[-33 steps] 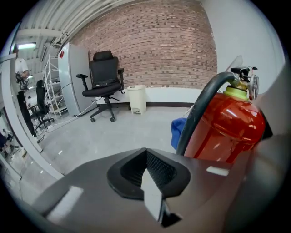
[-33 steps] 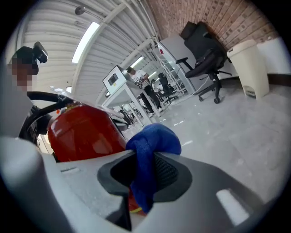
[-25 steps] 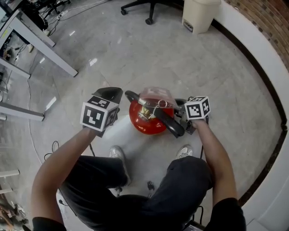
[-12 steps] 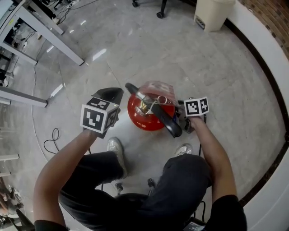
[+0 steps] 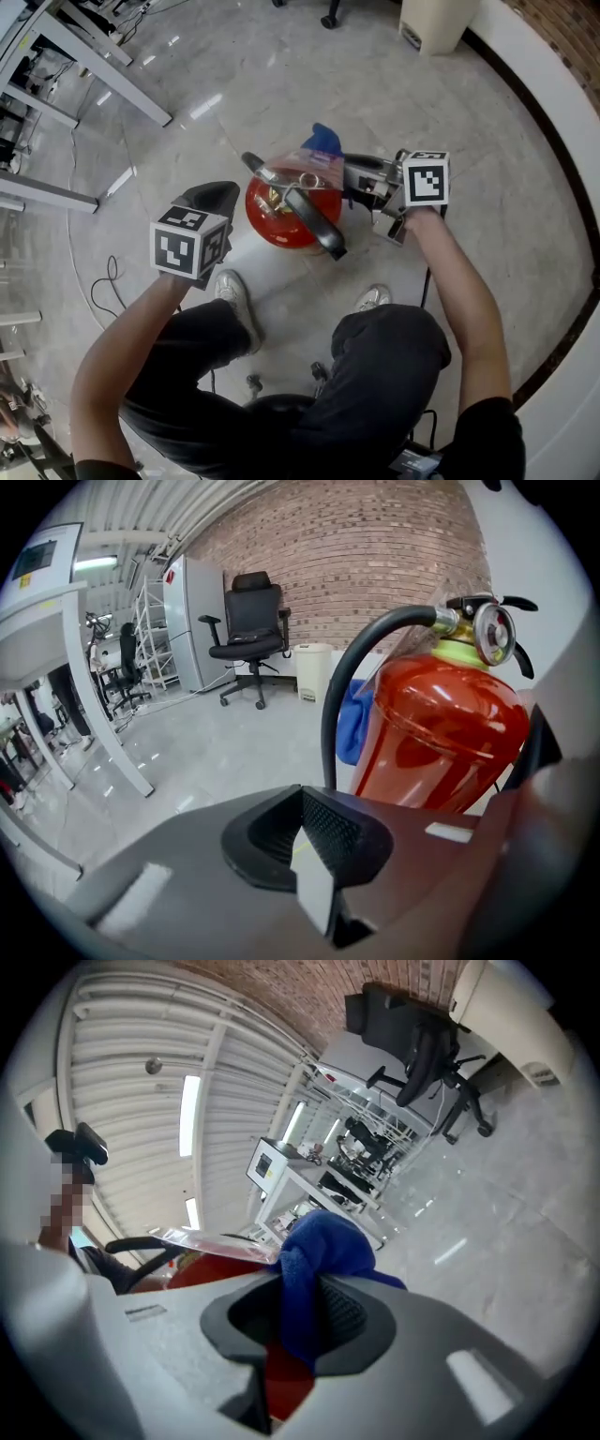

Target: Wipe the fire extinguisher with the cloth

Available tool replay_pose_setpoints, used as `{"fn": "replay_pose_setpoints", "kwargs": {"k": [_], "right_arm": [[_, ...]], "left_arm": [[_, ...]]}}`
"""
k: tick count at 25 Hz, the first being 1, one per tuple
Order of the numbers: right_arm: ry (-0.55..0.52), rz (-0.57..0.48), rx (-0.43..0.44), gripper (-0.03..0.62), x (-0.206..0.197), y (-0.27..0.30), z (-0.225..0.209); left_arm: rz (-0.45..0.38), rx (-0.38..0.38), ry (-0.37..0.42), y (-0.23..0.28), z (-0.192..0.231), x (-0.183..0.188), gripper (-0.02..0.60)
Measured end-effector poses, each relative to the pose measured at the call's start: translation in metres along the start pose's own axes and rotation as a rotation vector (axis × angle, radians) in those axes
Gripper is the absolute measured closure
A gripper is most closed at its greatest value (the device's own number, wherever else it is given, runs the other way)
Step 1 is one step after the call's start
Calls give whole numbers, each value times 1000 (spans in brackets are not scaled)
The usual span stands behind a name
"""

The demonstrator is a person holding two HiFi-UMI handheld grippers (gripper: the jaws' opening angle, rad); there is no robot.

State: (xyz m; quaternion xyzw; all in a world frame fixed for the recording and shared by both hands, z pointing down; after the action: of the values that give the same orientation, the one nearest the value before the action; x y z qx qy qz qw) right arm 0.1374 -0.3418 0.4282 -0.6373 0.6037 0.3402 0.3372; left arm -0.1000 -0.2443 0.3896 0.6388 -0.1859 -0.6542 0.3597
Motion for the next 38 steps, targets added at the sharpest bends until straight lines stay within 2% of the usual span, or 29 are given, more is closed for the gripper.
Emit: {"fn": "replay_pose_setpoints", "kwargs": {"k": [5, 8, 10, 15, 21, 26, 30, 33, 35, 38], "right_arm": [[-39, -51, 82, 507, 33, -10, 19], [-74, -53, 90, 507, 46, -9, 28], [-82, -27, 81, 507, 40, -5, 27], [45, 28, -6, 507, -32, -9, -9], [250, 79, -138, 507, -124, -19, -63], [264, 236, -219, 508, -167, -21, -89], [178, 417, -259, 507, -187, -15, -105], [116, 493, -227, 507, -185, -7, -110], [121, 468, -165, 507, -174, -1, -110], [146, 368, -29, 507, -142, 10, -104]], "left_arm": [[-10, 23, -23, -6, -9, -2, 575], [-37, 29, -46, -8, -15, 1, 575], [-50, 35, -65, -12, -18, 1, 575], [-24, 45, -85, -21, -23, -11, 575], [3, 60, -114, -4, -26, -23, 575], [23, 78, -137, 5, -22, -26, 575], [36, 89, -146, 10, -16, -26, 575], [42, 93, -146, 14, -11, -24, 575], [47, 93, -149, 16, -7, -24, 575], [54, 82, -146, 21, -4, -23, 575]]}}
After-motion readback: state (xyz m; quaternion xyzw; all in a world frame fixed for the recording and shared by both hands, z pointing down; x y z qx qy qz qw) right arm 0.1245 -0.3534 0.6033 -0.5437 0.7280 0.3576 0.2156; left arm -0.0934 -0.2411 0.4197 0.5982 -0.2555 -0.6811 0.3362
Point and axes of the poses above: the fingertips, and each gripper's own axes: y forward along the fingers, z to its left, x out of its top, the point moved 7 cm from there along -y, backward along the fingers, and after that the axes turned 15 degrees about -y, right-handed, at the moved point
